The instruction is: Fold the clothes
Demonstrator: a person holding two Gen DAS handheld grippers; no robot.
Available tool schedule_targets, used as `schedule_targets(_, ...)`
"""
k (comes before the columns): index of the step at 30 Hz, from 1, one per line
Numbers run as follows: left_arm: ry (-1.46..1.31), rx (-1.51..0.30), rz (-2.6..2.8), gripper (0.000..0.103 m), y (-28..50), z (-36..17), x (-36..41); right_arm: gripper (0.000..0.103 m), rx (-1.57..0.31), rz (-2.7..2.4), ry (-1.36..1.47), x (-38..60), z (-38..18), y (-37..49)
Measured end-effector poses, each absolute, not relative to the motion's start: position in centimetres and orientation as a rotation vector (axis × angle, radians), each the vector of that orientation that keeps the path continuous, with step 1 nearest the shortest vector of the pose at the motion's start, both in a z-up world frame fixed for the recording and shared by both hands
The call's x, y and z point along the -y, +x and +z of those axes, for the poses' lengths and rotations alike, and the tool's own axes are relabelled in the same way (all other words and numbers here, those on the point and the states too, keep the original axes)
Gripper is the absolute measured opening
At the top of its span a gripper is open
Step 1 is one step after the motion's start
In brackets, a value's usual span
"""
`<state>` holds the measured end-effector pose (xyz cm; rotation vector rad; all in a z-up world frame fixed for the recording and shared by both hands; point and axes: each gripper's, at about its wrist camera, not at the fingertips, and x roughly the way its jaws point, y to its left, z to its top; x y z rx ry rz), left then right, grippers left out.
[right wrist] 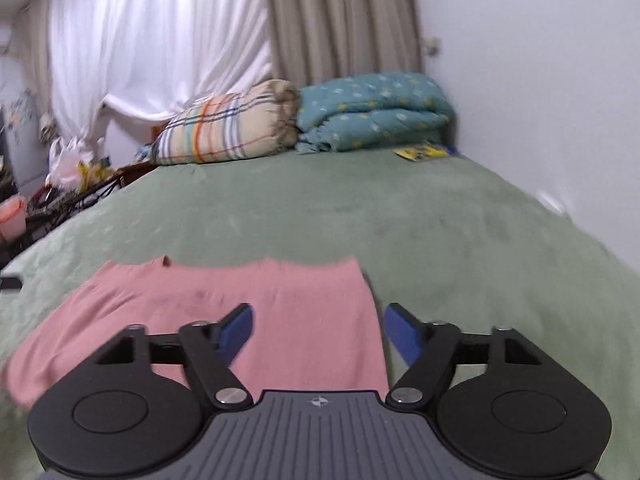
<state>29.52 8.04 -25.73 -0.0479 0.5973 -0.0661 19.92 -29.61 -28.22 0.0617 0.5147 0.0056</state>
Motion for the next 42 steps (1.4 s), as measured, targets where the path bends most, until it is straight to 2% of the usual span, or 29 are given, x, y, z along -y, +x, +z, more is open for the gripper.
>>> schedule_targets(2,-0.029,-0.639,-0.039,0.085,34.0,-26.7,-7.4,0.052,-0.566,-0.013,0.067,30.1,-29.1,23.7)
schedule_targets(7,-0.034,-0.73,-0.056,0.075,40.0,-29.2,-8.2,0.052,-0.656,-0.05,0.154,33.8,-31.9,30.7)
schedule_targets(13,-0.024,-0.813,-0.131,0.075,43.4,-31.8,-8.3,0.053,-0.703,0.018,0.272,35.3,-34.0,33.7)
schedule_targets(14,-0.013,-0.815,-0.145,0.069,43.5,-32.1,-8.1,0.047,-0.712,0.03,0.279,35.2,-34.3,34.2)
schedule_targets(15,-0.004,-0.816,-0.16,0.029,43.6,-32.4,-8.0,0.022,-0.722,0.042,0.286,35.0,-34.6,34.6)
schedule_targets(16,0.005,-0.816,-0.175,0.003,43.6,-32.7,-7.8,0.008,-0.729,0.052,0.288,34.9,-34.9,35.0)
schedule_targets(17,0.043,-0.78,-0.164,0.0,43.2,-32.6,-7.3,0.007,-0.725,0.041,0.258,34.6,-34.9,35.1)
schedule_targets(19,0.172,-0.691,-0.098,0.0,42.2,-32.6,-6.0,0.006,-0.694,0.012,0.232,34.4,-34.9,35.0)
schedule_targets(22,0.148,-0.741,-0.054,0.0,42.8,-34.0,-7.4,0.006,-0.694,-0.011,0.236,34.6,-35.6,35.0)
schedule_targets(25,0.074,-0.768,-0.043,0.0,42.8,-34.3,-9.0,0.013,-0.706,-0.022,0.25,34.8,-35.9,35.1)
schedule_targets(27,-0.019,-0.775,-0.103,0.004,42.5,-33.3,-10.1,0.043,-0.712,-0.037,0.276,35.2,-35.4,35.2)
schedule_targets(28,-0.05,-0.771,-0.134,0.01,42.4,-32.9,-10.5,0.045,-0.711,-0.042,0.28,35.2,-35.1,35.2)
schedule_targets(29,-0.077,-0.764,-0.164,0.016,42.4,-32.4,-10.9,0.046,-0.701,-0.043,0.282,35.4,-34.8,35.0)
schedule_targets(30,-0.088,-0.767,-0.178,0.029,42.4,-32.3,-11.0,0.046,-0.696,-0.032,0.281,35.5,-34.7,34.7)
schedule_targets(31,-0.095,-0.773,-0.186,0.034,42.5,-32.3,-11.0,0.046,-0.701,-0.026,0.285,35.7,-34.7,34.6)
schedule_targets(38,-0.141,-0.813,-0.246,0.03,42.9,-32.0,-11.2,0.046,-0.729,0.011,0.32,35.2,-35.3,34.2)
schedule_targets(42,-0.168,-0.836,-0.281,0.041,43.2,-31.9,-11.3,0.046,-0.733,0.01,0.339,35.5,-35.0,34.6)
